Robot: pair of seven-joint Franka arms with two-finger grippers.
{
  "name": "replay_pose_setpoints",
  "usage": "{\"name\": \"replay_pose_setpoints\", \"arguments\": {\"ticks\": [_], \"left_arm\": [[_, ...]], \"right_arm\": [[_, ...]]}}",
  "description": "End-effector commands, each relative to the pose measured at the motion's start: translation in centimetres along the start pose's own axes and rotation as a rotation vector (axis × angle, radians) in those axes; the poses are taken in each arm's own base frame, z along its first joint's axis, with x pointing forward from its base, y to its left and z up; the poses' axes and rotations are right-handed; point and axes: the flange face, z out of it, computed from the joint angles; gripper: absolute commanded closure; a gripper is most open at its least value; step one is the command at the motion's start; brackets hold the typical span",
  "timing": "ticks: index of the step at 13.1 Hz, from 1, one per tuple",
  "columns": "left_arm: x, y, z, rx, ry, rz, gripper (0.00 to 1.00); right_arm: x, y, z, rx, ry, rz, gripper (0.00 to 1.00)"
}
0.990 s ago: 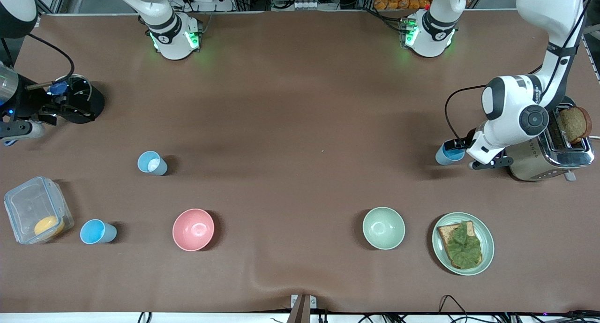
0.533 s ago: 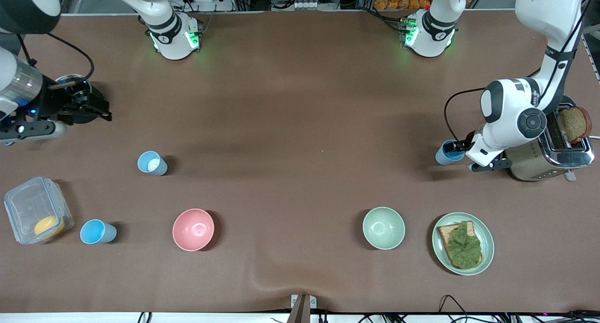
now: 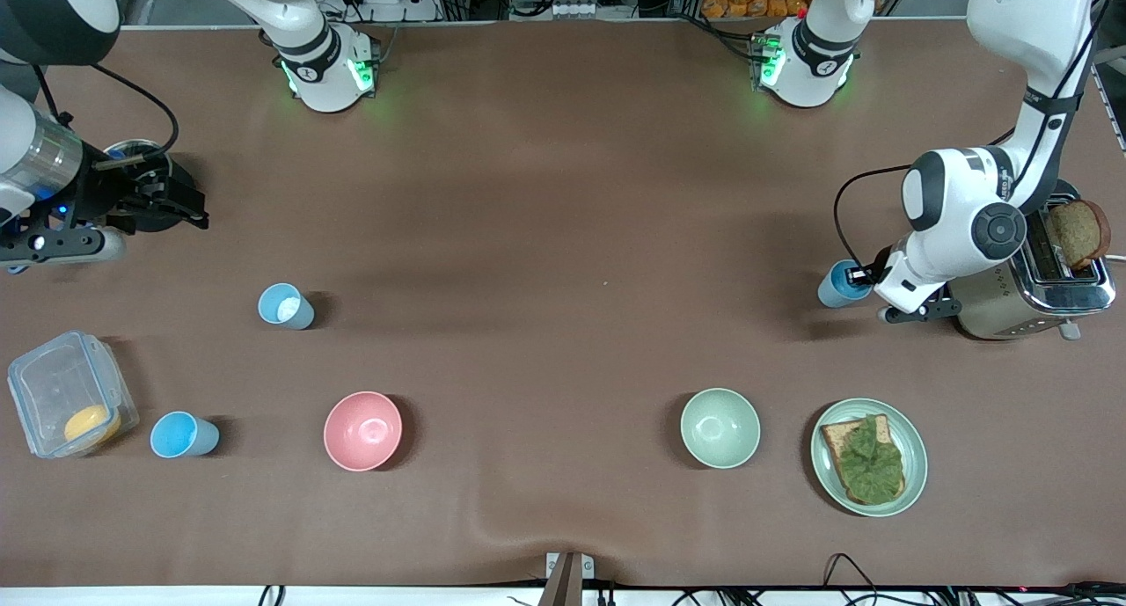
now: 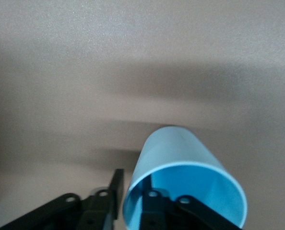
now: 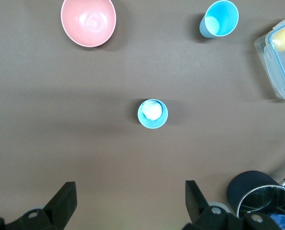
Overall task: Stack blue cups with both arms
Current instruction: 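Lift the cup with the left gripper while the right gripper reaches out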
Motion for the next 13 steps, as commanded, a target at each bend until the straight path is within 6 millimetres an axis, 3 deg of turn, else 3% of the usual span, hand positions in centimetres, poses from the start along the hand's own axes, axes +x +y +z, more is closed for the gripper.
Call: {"name": "replay_pose_setpoints", "arguments": {"ticks": [1, 3, 6, 8, 13], "left_arm": [[0.6, 0.0, -0.4, 0.008, 0.010, 0.013, 1.00], [0.5, 0.0, -0.7, 0.007, 0.013, 0.013, 1.00], [0.6, -0.2, -2.9, 0.002, 0.015, -0.004, 1.00], [1.3, 0.4, -5.3, -0.002, -0.031, -0.017, 1.00], [2.9, 2.4, -13.6, 0.003, -0.082, 0.004, 1.00]], "right_arm": [[-0.3, 0.2, -0.2, -0.019, 0.009, 0.015, 0.00], [-0.4, 0.2, -0.3, -0.019, 0.011, 0.016, 0.00], [-0.4, 0.4, -0.4, -0.019, 0.012, 0.018, 0.00], [-0.6, 0.4, -0.5, -0.019, 0.011, 0.019, 0.00], [-0.6, -0.2, -0.6, -0.020, 0.014, 0.010, 0.00]]}}
